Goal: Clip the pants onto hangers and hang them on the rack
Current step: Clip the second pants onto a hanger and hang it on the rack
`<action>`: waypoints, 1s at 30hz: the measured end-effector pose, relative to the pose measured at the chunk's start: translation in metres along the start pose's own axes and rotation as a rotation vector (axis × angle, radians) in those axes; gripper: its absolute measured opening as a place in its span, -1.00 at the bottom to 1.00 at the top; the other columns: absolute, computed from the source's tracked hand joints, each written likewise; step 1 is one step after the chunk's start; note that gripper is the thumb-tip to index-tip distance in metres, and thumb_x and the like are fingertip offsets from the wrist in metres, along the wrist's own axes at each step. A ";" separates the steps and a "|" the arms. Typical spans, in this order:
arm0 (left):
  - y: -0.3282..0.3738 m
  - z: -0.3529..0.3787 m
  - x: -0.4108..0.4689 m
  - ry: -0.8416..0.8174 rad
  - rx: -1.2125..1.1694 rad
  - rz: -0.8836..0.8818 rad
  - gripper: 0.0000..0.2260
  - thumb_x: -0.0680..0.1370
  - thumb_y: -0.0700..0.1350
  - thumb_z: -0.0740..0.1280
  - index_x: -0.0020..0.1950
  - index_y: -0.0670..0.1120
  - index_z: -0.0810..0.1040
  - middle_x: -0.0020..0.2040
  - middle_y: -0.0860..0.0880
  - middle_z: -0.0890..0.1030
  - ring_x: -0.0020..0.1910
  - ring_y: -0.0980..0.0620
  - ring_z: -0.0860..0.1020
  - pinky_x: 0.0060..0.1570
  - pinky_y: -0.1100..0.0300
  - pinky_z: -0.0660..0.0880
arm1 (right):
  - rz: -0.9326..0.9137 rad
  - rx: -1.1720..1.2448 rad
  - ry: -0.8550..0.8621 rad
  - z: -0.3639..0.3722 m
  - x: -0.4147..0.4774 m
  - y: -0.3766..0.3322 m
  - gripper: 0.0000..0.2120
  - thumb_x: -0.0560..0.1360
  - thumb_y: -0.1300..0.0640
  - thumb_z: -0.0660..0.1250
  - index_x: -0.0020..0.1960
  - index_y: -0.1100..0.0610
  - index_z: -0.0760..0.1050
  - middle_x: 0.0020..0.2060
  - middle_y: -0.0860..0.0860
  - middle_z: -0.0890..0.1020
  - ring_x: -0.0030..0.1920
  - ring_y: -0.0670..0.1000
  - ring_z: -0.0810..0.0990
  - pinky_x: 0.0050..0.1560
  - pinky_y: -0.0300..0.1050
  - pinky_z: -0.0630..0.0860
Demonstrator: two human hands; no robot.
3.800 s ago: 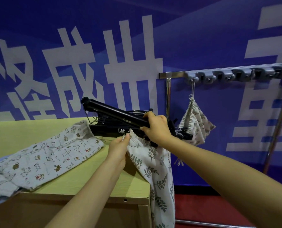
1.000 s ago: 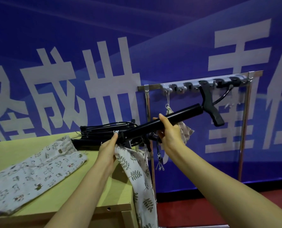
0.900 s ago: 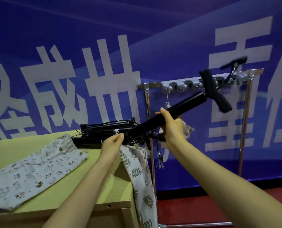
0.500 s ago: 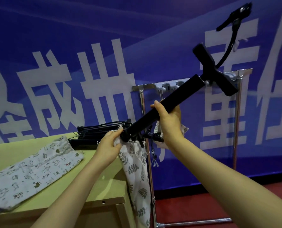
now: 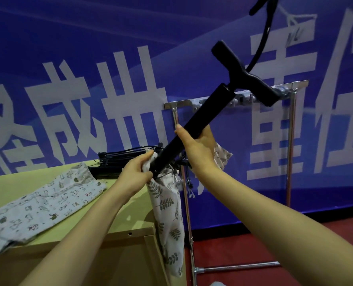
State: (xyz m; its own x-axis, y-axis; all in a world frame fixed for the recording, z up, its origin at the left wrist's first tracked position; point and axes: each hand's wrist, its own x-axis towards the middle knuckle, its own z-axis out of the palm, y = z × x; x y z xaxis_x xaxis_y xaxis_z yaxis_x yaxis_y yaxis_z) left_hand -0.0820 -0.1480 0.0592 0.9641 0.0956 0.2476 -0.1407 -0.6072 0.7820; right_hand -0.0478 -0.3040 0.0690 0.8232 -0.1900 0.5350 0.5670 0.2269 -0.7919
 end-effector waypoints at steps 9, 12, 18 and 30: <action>-0.002 -0.003 -0.010 -0.063 -0.219 0.018 -0.36 0.45 -0.46 0.26 0.45 0.00 0.32 0.27 -0.15 0.53 -0.14 0.06 0.59 -0.43 0.38 0.42 | -0.008 -0.245 -0.192 0.023 -0.016 0.017 -0.71 0.42 -0.10 0.41 0.02 0.00 0.41 -0.17 -0.11 0.60 -0.06 -0.06 0.63 0.04 0.08 0.59; -0.003 -0.006 -0.013 -0.026 -0.214 0.017 -0.36 0.46 -0.46 0.26 0.46 0.00 0.31 0.32 -0.15 0.49 0.19 -0.17 0.45 -0.46 0.43 0.41 | -0.004 -0.184 -0.169 0.027 -0.006 0.006 -0.79 0.44 -0.09 0.40 -0.06 -0.13 0.37 -0.17 -0.12 0.58 -0.05 -0.05 0.63 0.07 0.05 0.59; 0.001 -0.007 -0.009 -0.023 -0.323 0.050 -0.38 0.46 -0.47 0.26 0.45 -0.03 0.34 0.20 -0.09 0.57 -0.12 0.09 0.61 -0.42 0.41 0.43 | -0.011 -0.293 -0.298 0.027 -0.010 0.005 -0.62 0.44 -0.14 0.38 0.16 -0.02 0.37 -0.11 -0.14 0.59 -0.05 -0.13 0.61 0.01 -0.12 0.58; 0.021 -0.011 0.000 0.268 -0.281 0.162 -0.65 0.44 -0.09 0.43 0.22 -0.01 0.54 -0.03 0.06 0.62 0.00 0.02 0.61 -0.01 0.05 0.59 | 0.229 0.023 -0.309 0.003 0.018 0.016 -0.81 0.60 0.32 0.06 0.11 0.17 0.41 -0.24 0.10 0.55 -0.31 0.01 0.54 -0.29 -0.24 0.55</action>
State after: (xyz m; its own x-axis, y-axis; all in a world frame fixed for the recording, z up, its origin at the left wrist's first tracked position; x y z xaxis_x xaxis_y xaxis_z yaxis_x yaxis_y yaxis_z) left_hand -0.0879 -0.1524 0.0820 0.8370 0.2409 0.4913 -0.3773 -0.3962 0.8371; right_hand -0.0240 -0.3007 0.0666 0.8968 0.1639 0.4110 0.3647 0.2523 -0.8963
